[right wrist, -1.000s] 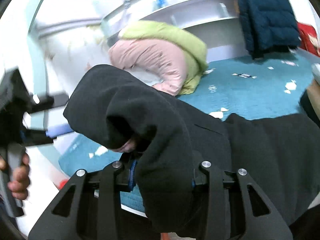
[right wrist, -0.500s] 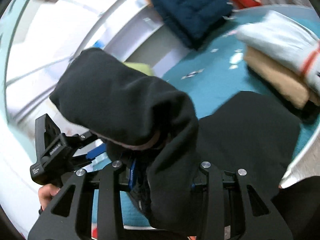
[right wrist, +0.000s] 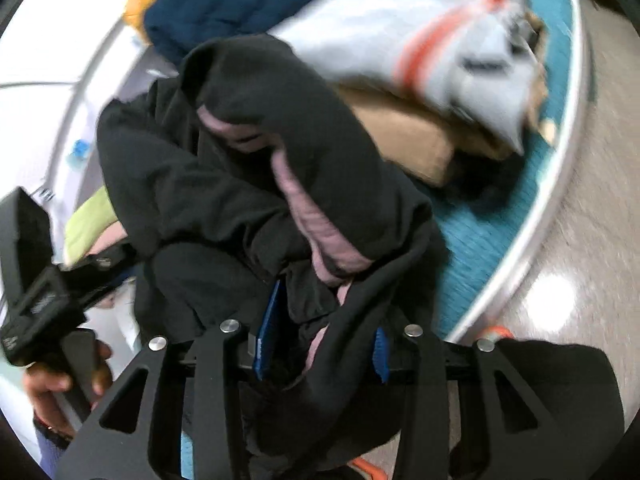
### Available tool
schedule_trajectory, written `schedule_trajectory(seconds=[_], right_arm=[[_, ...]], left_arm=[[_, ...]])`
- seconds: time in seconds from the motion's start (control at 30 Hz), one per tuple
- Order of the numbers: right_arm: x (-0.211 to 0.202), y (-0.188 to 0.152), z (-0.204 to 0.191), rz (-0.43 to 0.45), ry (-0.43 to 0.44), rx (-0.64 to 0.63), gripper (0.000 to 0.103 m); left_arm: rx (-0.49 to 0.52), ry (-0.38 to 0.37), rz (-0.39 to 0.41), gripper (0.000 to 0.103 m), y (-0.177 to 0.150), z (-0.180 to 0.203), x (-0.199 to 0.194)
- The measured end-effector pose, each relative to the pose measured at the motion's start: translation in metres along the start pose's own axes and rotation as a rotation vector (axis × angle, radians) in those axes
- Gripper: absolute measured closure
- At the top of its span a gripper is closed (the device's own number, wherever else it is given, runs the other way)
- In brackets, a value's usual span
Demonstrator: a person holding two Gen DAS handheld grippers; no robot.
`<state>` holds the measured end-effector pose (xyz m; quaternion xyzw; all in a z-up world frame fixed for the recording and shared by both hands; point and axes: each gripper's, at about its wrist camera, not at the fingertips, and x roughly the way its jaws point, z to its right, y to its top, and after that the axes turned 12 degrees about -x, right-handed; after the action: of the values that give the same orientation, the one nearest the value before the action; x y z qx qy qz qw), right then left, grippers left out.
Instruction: Fold large clothes
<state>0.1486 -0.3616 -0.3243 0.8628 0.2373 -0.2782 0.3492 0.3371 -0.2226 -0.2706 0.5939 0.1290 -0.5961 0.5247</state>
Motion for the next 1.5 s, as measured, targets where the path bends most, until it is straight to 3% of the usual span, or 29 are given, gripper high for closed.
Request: schedule_trajectory(seconds=[0.13,0.23,0.37,0.5,0.57,0.63,0.7,0.8,0.87,1.0,1.23,1.4,1.5], right_arm=[[-0.001,0.007,0.015,-0.038,0.057,0.067,0.055],[-0.018,0.018,0.003,-0.074,0.006,0.007,0.053],[-0.065,0.033,-0.045,-0.017,-0.139,-0.302,0.053],[-0.078,0.053,-0.091,0.04,-0.13,-0.519,0.054],[-0.056,0.064,-0.108,0.006,-0.164,-0.61,0.054],[-0.024,0.076,-0.111,-0.086,-0.162,-0.644,0.055],[0.025,0.072,-0.105,-0.255,-0.241,-0.699,0.055],[0.059,0.071,-0.082,-0.362,-0.242,-0.623,0.05],[0.066,0.071,-0.069,-0.402,-0.217,-0.596,0.049],[0.072,0.076,-0.059,-0.446,-0.183,-0.579,0.049],[0.094,0.076,-0.052,-0.44,-0.214,-0.563,0.047],[0.043,0.099,-0.066,-0.389,-0.192,-0.573,0.045],[-0.001,0.116,-0.091,-0.299,-0.185,-0.633,0.045]], left_arm=[[-0.064,-0.032,-0.031,0.005,0.013,-0.001,0.021],[-0.096,-0.07,-0.073,0.005,0.024,-0.013,0.034],[-0.088,-0.095,-0.097,0.005,0.032,-0.015,0.03],[-0.124,-0.152,-0.087,0.005,0.026,-0.03,0.014],[-0.153,-0.18,-0.089,0.005,0.028,-0.035,0.011],[-0.167,-0.199,-0.097,0.005,0.03,-0.038,0.008],[-0.161,-0.204,-0.096,0.005,0.031,-0.037,0.005],[-0.194,-0.28,-0.102,0.005,0.031,-0.039,-0.012],[-0.209,-0.288,-0.074,0.005,0.033,-0.045,-0.025],[-0.208,-0.249,-0.13,0.005,0.037,-0.057,-0.014],[-0.22,-0.168,-0.126,0.005,0.039,-0.06,0.028],[-0.219,-0.21,-0.097,0.005,0.041,-0.067,0.016],[-0.234,-0.256,-0.07,0.005,0.035,-0.074,0.009]])
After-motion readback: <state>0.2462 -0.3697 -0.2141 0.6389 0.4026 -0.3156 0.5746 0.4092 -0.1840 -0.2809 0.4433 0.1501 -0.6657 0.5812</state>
